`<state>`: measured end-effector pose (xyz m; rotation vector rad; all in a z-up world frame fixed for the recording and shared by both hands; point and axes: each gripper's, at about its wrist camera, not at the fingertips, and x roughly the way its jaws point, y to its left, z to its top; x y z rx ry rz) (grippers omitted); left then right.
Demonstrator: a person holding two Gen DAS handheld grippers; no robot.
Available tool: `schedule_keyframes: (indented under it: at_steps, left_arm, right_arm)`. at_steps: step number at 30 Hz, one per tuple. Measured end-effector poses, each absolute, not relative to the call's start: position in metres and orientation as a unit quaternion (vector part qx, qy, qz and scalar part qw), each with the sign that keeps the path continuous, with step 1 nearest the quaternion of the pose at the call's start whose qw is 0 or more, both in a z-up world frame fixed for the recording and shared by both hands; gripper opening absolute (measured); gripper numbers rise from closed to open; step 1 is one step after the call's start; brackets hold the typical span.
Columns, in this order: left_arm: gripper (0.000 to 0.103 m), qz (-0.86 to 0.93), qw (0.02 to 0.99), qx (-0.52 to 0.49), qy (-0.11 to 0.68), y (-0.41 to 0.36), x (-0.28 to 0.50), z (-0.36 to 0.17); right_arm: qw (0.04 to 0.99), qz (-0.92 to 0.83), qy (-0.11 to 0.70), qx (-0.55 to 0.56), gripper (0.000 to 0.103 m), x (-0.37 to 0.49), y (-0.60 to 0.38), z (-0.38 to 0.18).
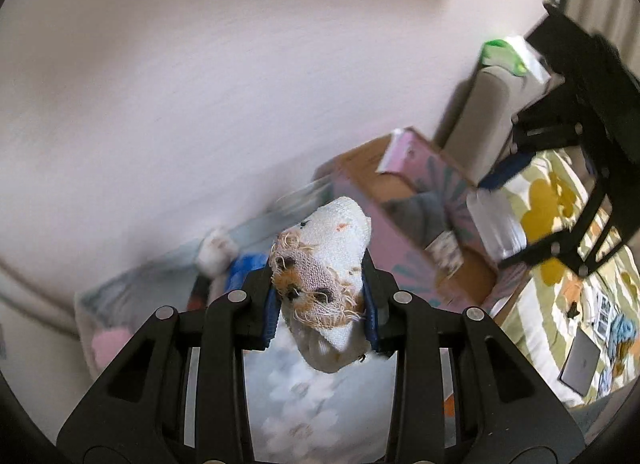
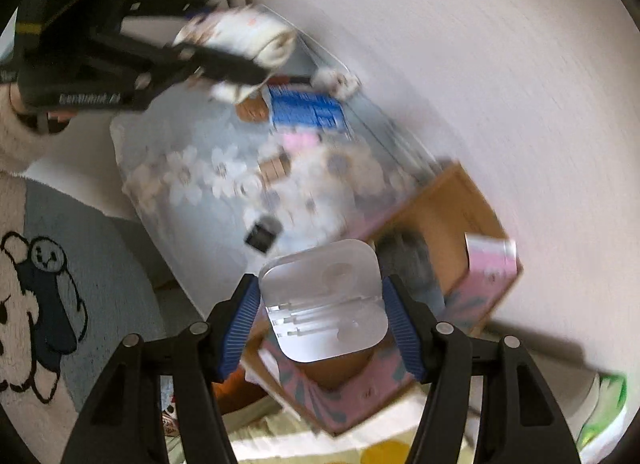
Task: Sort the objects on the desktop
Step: 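Carry both items over the box and release them inside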
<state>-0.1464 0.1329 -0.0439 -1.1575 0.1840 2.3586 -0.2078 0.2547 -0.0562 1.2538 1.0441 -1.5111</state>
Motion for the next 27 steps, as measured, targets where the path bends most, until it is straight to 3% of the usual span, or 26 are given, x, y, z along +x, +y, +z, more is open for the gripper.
schedule_keyframes:
  at_steps: [13,27]
  left_arm:
    - [0.030,0.816,0.344,-0.459,0.069,0.278,-0.175,-0.079]
    - [0.030,0.799,0.327,-0.497,0.089,0.323,-0.178,-0.136]
  right_arm:
    - [0.413,-0.619,0.364,0.560,0.059,-0.209,0.340,-0.109]
    - [0.427,-0.632,0.312,0.567,0.059,-0.218,0.373,-0.146]
